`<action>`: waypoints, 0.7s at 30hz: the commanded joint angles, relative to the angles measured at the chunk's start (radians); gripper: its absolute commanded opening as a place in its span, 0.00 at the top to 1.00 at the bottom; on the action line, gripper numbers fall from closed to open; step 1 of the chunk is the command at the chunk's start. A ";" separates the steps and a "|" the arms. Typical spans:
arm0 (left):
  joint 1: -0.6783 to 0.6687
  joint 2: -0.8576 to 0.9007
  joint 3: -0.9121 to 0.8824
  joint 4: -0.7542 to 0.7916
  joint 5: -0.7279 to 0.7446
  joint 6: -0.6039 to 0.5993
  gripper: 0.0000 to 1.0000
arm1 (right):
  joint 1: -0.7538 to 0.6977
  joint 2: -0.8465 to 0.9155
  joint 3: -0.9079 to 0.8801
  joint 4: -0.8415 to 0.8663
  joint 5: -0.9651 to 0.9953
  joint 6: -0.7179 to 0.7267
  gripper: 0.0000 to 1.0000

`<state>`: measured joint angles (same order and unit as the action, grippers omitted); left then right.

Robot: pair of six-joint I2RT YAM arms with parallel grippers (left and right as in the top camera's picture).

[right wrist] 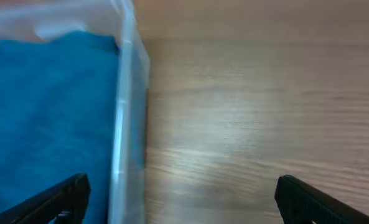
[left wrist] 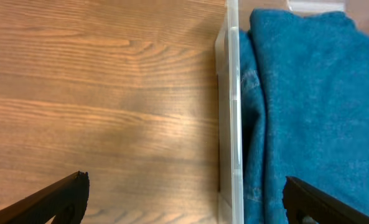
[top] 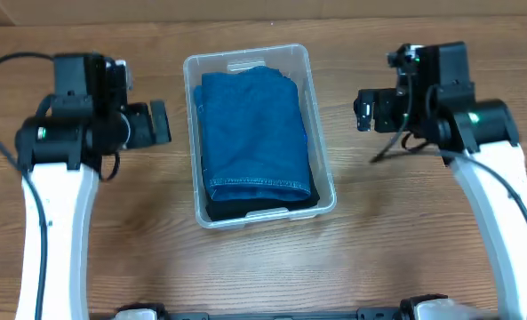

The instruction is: Pack container

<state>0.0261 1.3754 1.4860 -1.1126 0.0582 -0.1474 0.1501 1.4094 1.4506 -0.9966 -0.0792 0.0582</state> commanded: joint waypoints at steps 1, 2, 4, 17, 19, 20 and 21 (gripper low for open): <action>-0.007 -0.329 -0.240 0.067 -0.006 0.016 0.00 | -0.002 -0.243 -0.117 0.045 -0.001 0.075 0.00; -0.007 -0.414 -0.313 0.089 -0.006 0.017 0.00 | -0.001 -0.315 -0.181 0.066 -0.001 0.077 0.00; -0.007 -0.651 -0.481 0.128 -0.007 0.002 0.00 | 0.001 -0.518 -0.352 0.117 0.000 0.073 0.00; -0.007 -0.971 -0.615 -0.074 -0.007 0.001 0.00 | 0.001 -0.901 -0.529 -0.206 0.069 0.073 0.00; -0.007 -0.971 -0.615 -0.074 -0.007 0.001 0.00 | 0.000 -0.901 -0.529 -0.206 0.103 0.073 0.00; -0.007 -0.971 -0.615 -0.074 -0.007 0.001 0.00 | 0.000 -0.901 -0.529 -0.206 0.175 0.073 0.00; -0.007 -0.971 -0.615 -0.074 -0.007 0.001 0.00 | 0.000 -0.901 -0.529 -0.206 0.180 0.073 0.00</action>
<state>0.0261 0.4084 0.8753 -1.1889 0.0582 -0.1478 0.1513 0.5095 0.9245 -1.2053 0.0097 0.1272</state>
